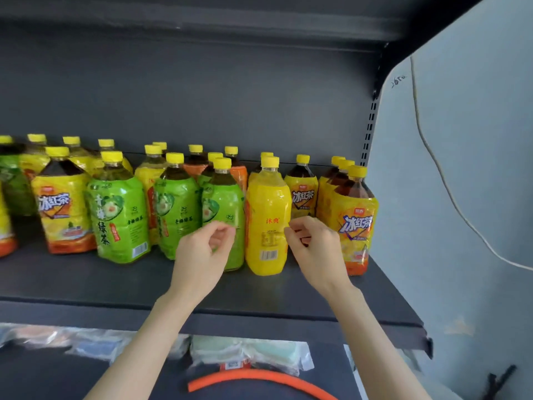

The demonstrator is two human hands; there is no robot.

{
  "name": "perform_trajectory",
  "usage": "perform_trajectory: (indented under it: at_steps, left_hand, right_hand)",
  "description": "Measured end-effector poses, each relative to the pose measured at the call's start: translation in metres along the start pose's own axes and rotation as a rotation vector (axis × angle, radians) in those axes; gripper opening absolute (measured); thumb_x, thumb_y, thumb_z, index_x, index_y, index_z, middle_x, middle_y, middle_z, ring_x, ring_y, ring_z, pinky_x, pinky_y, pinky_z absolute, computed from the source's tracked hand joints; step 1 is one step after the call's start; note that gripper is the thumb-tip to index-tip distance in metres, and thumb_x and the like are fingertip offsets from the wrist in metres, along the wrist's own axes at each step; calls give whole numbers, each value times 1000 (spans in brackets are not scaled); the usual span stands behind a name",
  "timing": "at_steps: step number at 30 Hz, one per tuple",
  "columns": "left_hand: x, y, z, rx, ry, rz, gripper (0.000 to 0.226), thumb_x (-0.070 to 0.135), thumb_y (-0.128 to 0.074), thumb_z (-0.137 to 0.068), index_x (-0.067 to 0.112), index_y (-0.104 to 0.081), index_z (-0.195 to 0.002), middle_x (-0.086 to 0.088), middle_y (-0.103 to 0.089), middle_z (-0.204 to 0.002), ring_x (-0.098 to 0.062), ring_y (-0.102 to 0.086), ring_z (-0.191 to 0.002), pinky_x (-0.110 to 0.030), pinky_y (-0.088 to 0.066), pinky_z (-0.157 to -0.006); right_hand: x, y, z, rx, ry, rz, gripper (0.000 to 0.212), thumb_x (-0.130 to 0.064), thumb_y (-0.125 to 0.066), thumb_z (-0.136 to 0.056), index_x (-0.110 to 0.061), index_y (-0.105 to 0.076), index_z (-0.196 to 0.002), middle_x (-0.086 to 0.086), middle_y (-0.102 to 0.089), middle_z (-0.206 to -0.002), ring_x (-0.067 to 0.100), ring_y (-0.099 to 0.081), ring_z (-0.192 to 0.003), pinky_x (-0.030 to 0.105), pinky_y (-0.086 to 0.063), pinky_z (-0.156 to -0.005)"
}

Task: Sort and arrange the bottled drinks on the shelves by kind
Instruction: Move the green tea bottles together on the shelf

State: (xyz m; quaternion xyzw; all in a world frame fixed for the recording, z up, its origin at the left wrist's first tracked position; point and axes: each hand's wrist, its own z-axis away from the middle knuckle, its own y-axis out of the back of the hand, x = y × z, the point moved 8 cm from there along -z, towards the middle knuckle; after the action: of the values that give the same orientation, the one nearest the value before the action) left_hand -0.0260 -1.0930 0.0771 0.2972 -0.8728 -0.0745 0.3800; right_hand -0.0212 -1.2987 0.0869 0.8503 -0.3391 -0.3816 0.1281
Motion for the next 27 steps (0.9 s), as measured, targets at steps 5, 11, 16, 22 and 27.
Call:
perform_trajectory:
  at_steps: [5,11,16,22,27]
  left_hand:
    - [-47,15,-10,6,32,42,27,34,-61,-86,16,-58,-106,2,-61,-97,-8,-58,-86,-29,-52,-73]
    - [-73,8,-31,-106,49,-31,75,52,-63,-79,12,-36,-136,-4,-48,-132,-18,-50,-117,-35,-46,-91]
    - [-74,-8,-41,-194,51,-2,93,60,-62,-76,15,-20,-146,-2,-41,-146,-20,-43,-131,-37,-42,-99]
    - [-80,-14,-43,-210,83,68,94,56,-65,-75,17,-18,-147,-2,-40,-146,-19,-42,-131,-38,-39,-103]
    - [-79,-2,-39,-76,130,9,100,58,-74,-64,12,-30,-141,-4,-44,-133,-20,-44,-124,-34,-42,-95]
  right_hand:
    - [-15,-32,2,214,-69,2,37,-30,-69,-86,-10,-60,-115,-4,-51,-106,24,-56,-99,41,-51,-82]
    - [-12,-53,0,345,-237,28,75,-38,-76,-78,-4,-40,-134,12,-42,-130,28,-40,-120,31,-37,-96]
    - [2,-78,-8,250,-354,-177,101,-52,-68,-77,-20,-7,-151,4,-25,-154,23,-31,-139,46,-35,-111]
    - [6,-89,-7,220,-340,-199,103,-61,-57,-74,-28,3,-151,3,-24,-152,21,-30,-138,46,-32,-113]
    - [6,-90,-9,206,-311,-238,102,-62,-57,-76,-28,4,-151,4,-24,-152,18,-30,-136,44,-31,-114]
